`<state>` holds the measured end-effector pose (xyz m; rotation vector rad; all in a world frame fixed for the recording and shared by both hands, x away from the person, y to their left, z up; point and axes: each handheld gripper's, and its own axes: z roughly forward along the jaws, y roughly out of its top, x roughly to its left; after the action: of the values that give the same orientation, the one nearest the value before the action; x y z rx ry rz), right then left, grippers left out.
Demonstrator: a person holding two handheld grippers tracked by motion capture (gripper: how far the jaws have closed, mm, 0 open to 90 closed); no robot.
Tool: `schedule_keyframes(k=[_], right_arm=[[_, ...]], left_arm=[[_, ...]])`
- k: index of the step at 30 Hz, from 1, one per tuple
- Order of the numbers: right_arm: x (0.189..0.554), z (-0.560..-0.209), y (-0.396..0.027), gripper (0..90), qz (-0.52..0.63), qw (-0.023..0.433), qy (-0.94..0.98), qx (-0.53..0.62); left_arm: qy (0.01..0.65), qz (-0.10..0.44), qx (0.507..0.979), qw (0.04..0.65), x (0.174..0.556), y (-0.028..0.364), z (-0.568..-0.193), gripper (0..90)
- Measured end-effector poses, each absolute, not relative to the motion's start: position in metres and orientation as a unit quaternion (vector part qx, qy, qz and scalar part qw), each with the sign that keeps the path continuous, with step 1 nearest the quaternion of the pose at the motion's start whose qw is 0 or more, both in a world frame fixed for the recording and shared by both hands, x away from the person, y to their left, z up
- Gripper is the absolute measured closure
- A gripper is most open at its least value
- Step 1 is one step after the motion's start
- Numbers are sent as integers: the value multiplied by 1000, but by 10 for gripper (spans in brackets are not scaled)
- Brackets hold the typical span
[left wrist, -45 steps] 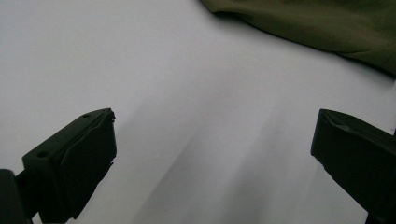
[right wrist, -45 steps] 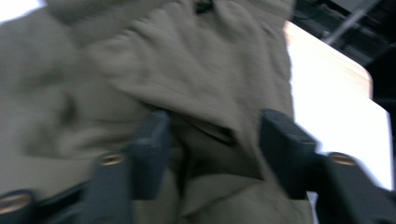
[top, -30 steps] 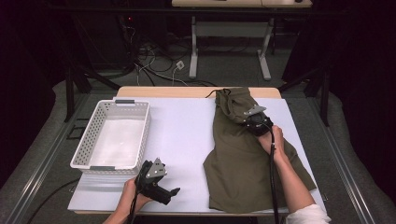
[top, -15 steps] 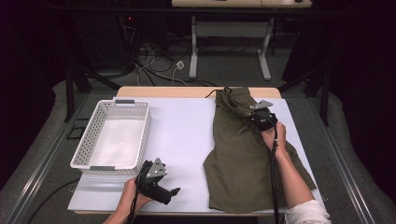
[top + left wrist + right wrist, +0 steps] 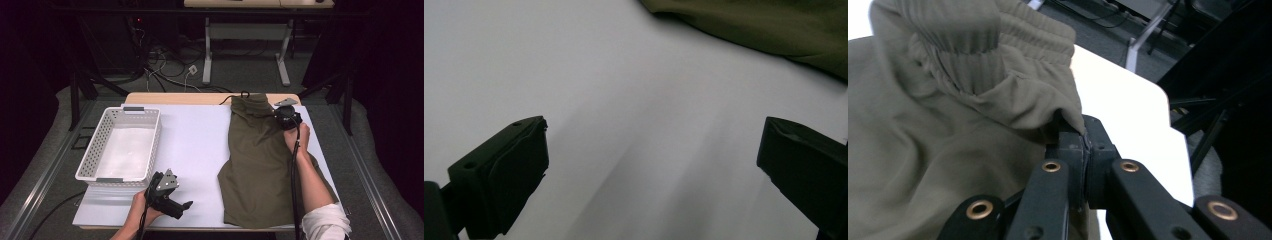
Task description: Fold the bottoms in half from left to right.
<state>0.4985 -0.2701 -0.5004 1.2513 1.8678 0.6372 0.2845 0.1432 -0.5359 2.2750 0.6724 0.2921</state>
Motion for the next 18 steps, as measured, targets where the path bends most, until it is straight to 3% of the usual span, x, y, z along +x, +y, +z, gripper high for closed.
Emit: schedule_keyframes(k=[3,8,18], right_arm=[[504,-497,-272,894,244,407,725,499],[514,-508,-277,886,218,392,729,518],[500,-511,-282,656,251,340,738,526]], left_arm=[[262,114,886,366,284,143,-536,0],[261,115,886,366,284,143,-536,0],[261,113,886,366,283,143,-536,0]])
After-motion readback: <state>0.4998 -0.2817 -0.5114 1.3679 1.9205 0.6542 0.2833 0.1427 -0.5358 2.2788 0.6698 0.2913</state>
